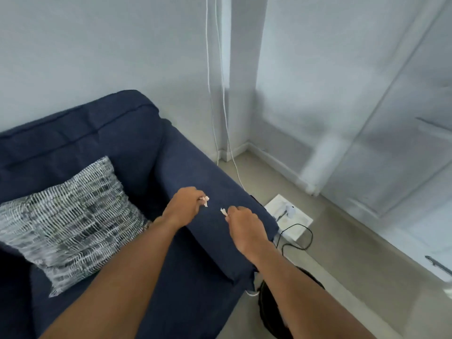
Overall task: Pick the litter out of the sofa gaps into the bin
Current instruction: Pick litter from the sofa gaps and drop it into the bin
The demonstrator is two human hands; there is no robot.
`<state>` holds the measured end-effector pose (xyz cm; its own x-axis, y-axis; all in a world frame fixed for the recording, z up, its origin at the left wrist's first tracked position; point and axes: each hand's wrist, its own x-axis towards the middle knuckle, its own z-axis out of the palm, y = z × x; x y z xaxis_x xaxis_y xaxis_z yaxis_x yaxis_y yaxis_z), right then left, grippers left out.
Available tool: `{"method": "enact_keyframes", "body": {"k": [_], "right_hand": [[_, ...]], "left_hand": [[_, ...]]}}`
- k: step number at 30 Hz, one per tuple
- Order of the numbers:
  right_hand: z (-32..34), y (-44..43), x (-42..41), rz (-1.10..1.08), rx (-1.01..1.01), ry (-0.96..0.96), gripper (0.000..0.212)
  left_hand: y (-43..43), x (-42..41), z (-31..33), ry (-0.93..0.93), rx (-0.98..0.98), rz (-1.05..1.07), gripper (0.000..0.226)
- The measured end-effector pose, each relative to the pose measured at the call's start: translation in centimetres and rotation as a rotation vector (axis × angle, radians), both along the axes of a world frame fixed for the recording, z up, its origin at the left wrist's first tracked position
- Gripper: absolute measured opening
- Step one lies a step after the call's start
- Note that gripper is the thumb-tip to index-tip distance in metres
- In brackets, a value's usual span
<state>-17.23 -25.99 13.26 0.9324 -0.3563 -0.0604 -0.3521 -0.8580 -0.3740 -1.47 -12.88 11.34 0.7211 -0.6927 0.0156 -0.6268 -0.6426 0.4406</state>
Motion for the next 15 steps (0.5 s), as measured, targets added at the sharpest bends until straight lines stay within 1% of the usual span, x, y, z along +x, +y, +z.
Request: {"method": "enact_keyframes", "body": {"k": [3,8,15], "right_hand": [[0.6,-3.1,-2.2,-0.058,0.032,0.0,0.017],[-0.3,-8.4,-6.8,-0.218,0.181,0.0,0.016],[-3.5,-15.5,-14.2,-0.388,0.228,0.055,0.016]], "left_hand": [[-3.3,-1.9,1.0,-0.002,0.008,-0.032,0.018],[-8.7,-5.8,0.9,0.01,-0.005,-0.137,0.018],[-15.4,-11.2,-1.2,0.053,0.015,-0.289,0.017]]}}
